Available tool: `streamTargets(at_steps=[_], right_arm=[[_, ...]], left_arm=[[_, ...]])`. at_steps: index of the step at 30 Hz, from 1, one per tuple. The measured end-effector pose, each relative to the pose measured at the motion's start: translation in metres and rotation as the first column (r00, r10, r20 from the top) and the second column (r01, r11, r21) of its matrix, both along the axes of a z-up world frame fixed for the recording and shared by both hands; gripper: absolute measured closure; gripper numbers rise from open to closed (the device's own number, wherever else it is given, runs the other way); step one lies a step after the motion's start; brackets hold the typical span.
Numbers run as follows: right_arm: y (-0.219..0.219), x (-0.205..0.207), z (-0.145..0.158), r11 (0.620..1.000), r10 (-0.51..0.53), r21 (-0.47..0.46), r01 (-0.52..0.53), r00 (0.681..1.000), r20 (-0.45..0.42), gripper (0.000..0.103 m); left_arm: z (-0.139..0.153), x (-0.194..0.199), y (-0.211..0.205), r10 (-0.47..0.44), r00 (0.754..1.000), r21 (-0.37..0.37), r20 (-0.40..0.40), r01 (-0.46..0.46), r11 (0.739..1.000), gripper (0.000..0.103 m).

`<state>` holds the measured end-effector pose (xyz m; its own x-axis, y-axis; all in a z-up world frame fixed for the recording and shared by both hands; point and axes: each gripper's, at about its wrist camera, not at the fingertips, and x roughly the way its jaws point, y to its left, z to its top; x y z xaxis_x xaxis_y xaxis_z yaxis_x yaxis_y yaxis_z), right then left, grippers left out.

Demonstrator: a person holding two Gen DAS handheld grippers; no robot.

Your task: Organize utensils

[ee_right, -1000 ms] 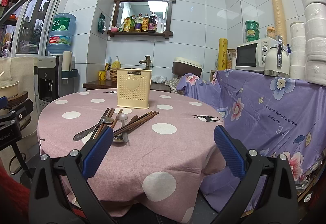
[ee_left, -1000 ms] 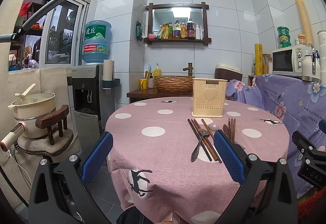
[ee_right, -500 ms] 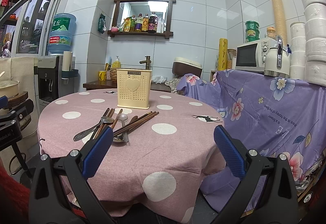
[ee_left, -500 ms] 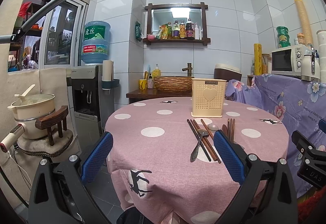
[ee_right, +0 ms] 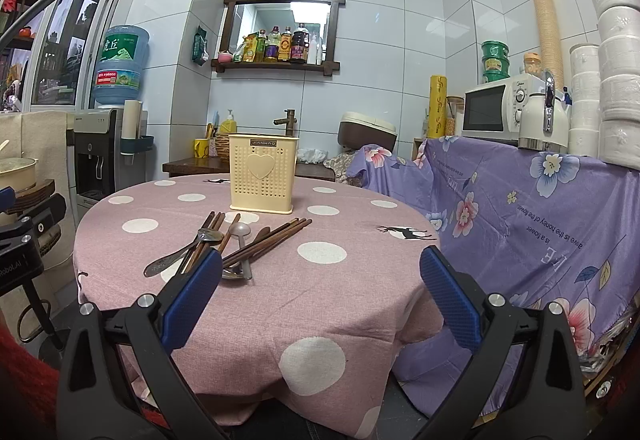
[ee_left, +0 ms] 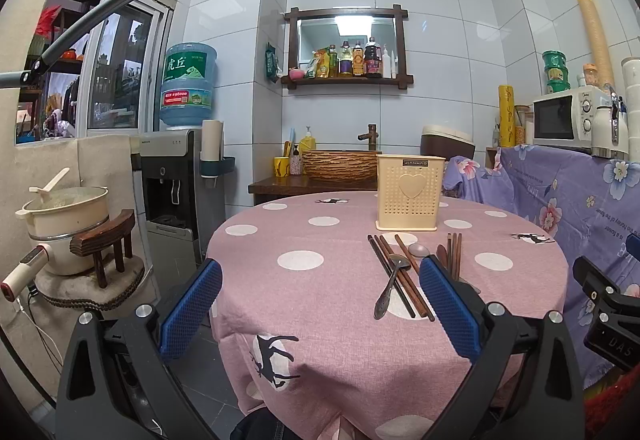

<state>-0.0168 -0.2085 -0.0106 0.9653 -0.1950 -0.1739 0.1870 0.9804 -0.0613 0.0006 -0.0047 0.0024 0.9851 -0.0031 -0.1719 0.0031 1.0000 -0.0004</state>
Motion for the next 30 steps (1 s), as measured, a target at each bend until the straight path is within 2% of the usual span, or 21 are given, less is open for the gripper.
streamTargets(at_steps=[30], right_arm=[[-0.0016,0.0009,-0.0018,1.000,0.000,0.000,0.000,1.000,-0.007,0.005]], left_arm=[[0.0005,-0.0005,-0.0017,-0.001,1.000,0.003,-0.004,0.001,1.000,0.005]])
